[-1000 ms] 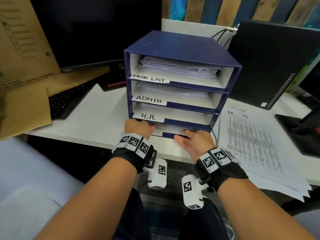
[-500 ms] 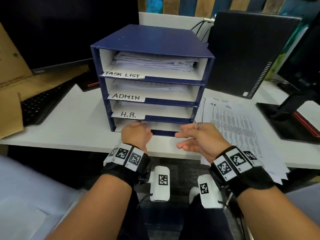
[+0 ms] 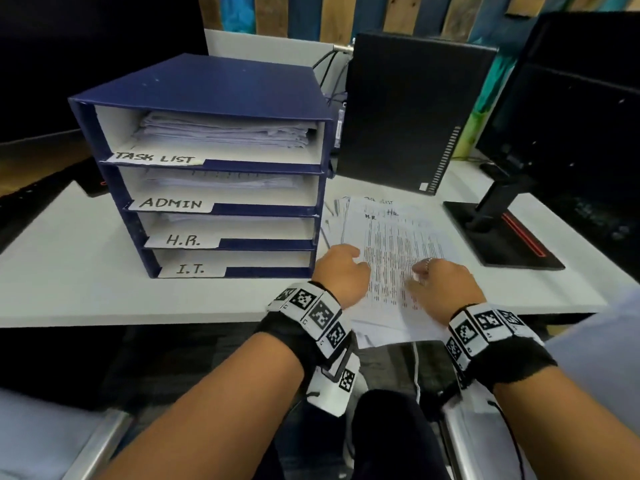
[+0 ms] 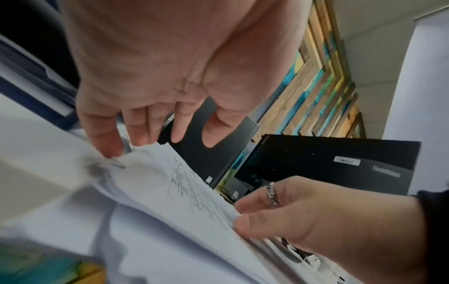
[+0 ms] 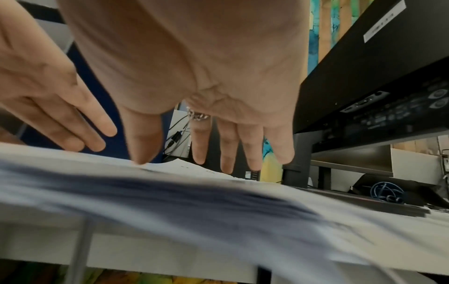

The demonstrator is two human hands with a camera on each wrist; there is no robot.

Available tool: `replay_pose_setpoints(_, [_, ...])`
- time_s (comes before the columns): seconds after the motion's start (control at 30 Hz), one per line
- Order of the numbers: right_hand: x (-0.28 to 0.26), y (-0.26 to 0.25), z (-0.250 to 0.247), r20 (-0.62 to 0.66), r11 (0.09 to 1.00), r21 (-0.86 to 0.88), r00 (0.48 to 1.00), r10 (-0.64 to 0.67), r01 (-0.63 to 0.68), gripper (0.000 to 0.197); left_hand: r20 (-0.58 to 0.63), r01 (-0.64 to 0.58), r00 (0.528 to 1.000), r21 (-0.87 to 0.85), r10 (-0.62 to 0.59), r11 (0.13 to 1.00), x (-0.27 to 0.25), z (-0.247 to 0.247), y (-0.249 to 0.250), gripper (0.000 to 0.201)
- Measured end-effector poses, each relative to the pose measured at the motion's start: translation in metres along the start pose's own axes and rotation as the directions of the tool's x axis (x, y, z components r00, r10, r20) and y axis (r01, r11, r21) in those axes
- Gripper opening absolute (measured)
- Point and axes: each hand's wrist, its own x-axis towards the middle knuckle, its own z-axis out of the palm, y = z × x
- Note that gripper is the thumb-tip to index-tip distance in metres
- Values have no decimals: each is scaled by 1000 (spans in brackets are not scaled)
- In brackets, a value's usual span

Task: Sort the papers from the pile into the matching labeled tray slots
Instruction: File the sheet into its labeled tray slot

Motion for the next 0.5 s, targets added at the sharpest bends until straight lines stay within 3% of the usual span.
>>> replay_pose_setpoints(0.13, [1, 18, -4, 163, 999, -20, 986, 32, -30, 60, 78, 73, 992, 262, -97, 962, 22, 16, 14, 34])
replay_pose_setpoints(0.23, [4, 22, -5, 157, 998, -65, 988, -3, 14, 60, 58, 118, 988, 339, -146, 933, 32, 21, 19, 18])
replay_pose_setpoints(0.27, [4, 23, -6, 155, 996, -80, 988, -14, 27, 60, 43, 136, 986, 364, -163, 921, 34, 23, 22, 21])
replay_pose_setpoints(0.4, [9, 22, -11, 150, 992, -109, 988, -41, 58, 57, -26, 254, 966, 312, -259, 915, 49, 23, 28, 31])
replay_pose_setpoints(0.5, [10, 25, -10, 157, 993, -100, 987, -45, 62, 60, -79, 278, 961, 279, -267, 919, 62, 25, 32, 30])
